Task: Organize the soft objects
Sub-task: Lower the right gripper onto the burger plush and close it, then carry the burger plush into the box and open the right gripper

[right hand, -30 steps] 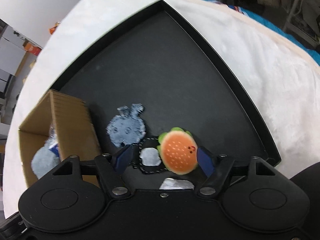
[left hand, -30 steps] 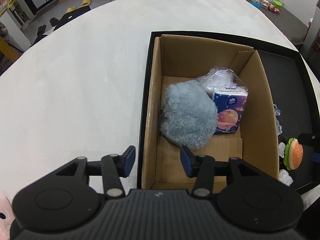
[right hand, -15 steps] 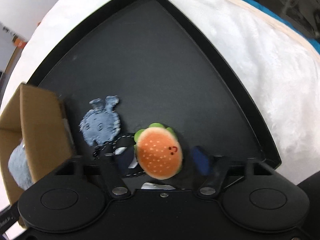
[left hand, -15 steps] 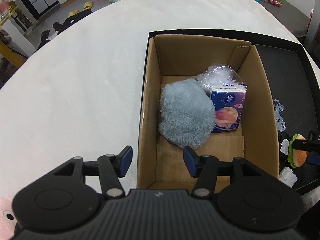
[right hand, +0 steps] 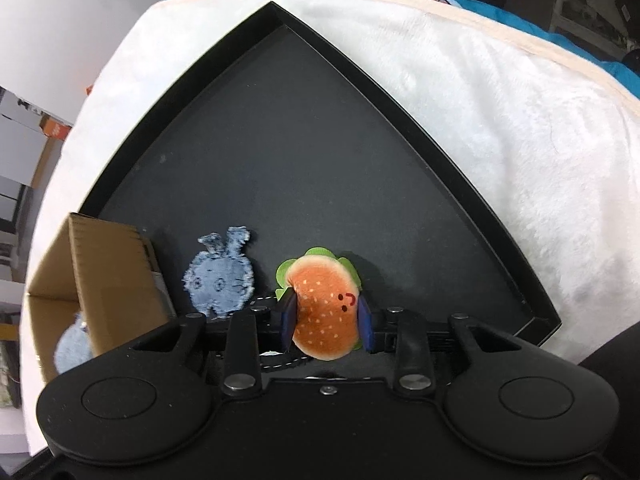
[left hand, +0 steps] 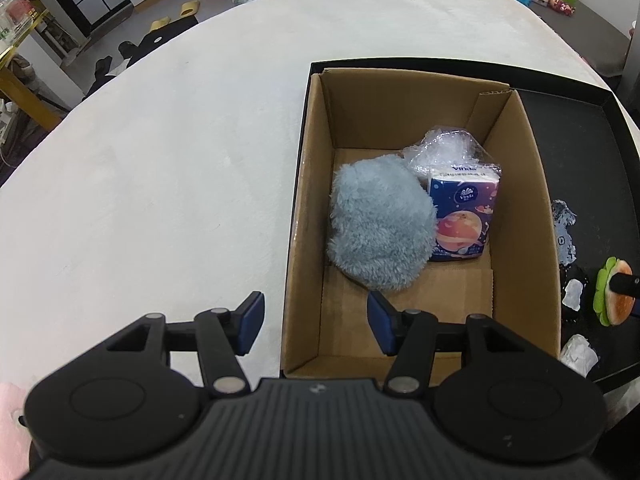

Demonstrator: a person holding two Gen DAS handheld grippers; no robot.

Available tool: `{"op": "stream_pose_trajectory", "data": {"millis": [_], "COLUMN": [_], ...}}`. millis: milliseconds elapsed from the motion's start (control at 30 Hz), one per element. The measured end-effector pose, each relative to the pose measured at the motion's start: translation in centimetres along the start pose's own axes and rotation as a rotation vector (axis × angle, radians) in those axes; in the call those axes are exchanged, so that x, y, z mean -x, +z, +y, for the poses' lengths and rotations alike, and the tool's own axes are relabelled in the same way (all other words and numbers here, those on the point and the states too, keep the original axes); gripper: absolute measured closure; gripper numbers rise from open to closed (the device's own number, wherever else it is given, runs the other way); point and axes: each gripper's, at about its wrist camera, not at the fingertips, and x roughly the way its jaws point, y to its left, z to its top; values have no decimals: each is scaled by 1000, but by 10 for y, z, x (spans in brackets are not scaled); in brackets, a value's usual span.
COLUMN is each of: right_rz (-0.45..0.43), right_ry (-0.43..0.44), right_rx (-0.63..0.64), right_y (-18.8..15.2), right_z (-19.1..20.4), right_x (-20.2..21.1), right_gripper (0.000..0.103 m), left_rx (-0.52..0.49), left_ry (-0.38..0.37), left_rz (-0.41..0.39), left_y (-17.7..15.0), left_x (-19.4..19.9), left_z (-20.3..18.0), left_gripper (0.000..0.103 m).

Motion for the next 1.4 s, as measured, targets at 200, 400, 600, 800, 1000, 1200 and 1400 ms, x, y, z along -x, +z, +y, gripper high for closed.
{"op": "stream_pose_trajectory", "data": {"millis": [200,400,600,800,1000,1200,1400], "right_rz": [-28,-56,-77,-85,-82,-70,-73], "right_ry": [27,75,141,193,219,232,229], "right_rx": [-2,-1,39,85,128,179,233], "right_y": [-4,-5,-6,-9,-14,-23,-32], "right_z": [3,13,35,57,79,100,119], "right_x": [12,30,47,58,61,61,60], "right_gripper": [72,72,72,72,72,72,72], "left_rx": [-3,3,19,27,39,47,54], "left_ry": [0,-12,-36,-68,-88,-112,-133], "left_rz": [-9,-14,-16,-19,-26,-27,-23], "left_y": [-1,-4,-6,-10,-11,-11,-11], "left_x": [2,4,4,4,2,1,-2], "left_z": [-3,0,6,12,18,23,28], "left_gripper": [48,48,48,48,48,49,53]}}
